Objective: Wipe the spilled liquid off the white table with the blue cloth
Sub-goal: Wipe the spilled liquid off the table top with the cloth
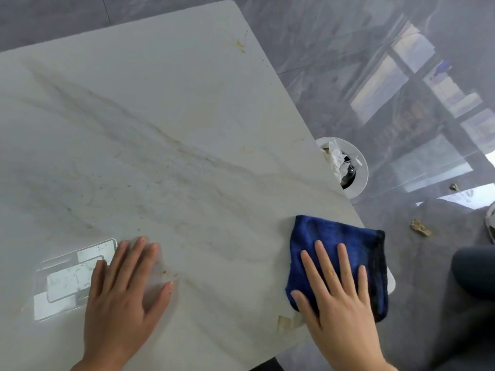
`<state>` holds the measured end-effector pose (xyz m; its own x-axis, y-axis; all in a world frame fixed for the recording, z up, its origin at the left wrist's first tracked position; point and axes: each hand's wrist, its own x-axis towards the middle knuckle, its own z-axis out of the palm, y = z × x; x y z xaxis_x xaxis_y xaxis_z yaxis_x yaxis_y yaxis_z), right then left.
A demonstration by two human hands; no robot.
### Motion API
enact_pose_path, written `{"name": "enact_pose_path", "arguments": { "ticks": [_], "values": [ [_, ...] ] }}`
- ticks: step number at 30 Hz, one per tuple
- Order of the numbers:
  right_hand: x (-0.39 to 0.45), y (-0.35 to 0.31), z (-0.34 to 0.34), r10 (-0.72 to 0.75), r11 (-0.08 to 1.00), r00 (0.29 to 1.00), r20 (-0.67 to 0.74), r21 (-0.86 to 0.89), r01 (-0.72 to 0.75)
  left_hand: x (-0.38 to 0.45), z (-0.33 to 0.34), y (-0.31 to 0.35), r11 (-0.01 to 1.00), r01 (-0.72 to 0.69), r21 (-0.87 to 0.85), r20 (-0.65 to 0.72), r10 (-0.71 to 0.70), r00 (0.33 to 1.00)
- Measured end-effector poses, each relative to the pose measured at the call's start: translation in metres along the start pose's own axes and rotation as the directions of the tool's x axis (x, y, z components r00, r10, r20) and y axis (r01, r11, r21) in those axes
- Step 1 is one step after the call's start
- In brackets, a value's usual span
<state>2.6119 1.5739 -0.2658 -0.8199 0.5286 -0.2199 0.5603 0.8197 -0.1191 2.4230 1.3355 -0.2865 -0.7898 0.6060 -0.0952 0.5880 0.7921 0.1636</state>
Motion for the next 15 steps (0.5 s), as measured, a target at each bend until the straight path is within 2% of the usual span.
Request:
{"name": "enact_pose_path", "arguments": {
  "ticks": [3,7,12,15],
  "values": [
    [-0.013,0.006,0.001,-0.049,0.996,0.999,-0.014,0.070,0.050,0.001,-0.001,0.002,1.000,0.005,0.004,0.000,-0.005,1.000],
    [-0.012,0.012,-0.004,-0.109,0.989,0.989,-0.101,0.089,0.118,0.001,-0.002,0.002,1.000,0.005,0.009,-0.006,-0.005,1.000],
    [-0.030,0.028,0.002,-0.290,0.948,0.922,-0.256,0.057,0.314,0.001,-0.005,0.002,1.000,0.018,0.013,0.025,-0.018,1.000],
    [-0.039,0.029,-0.004,-0.323,0.938,0.899,-0.298,0.027,0.346,0.000,-0.007,0.002,1.000,0.025,0.007,0.054,-0.026,0.998]
  ]
}}
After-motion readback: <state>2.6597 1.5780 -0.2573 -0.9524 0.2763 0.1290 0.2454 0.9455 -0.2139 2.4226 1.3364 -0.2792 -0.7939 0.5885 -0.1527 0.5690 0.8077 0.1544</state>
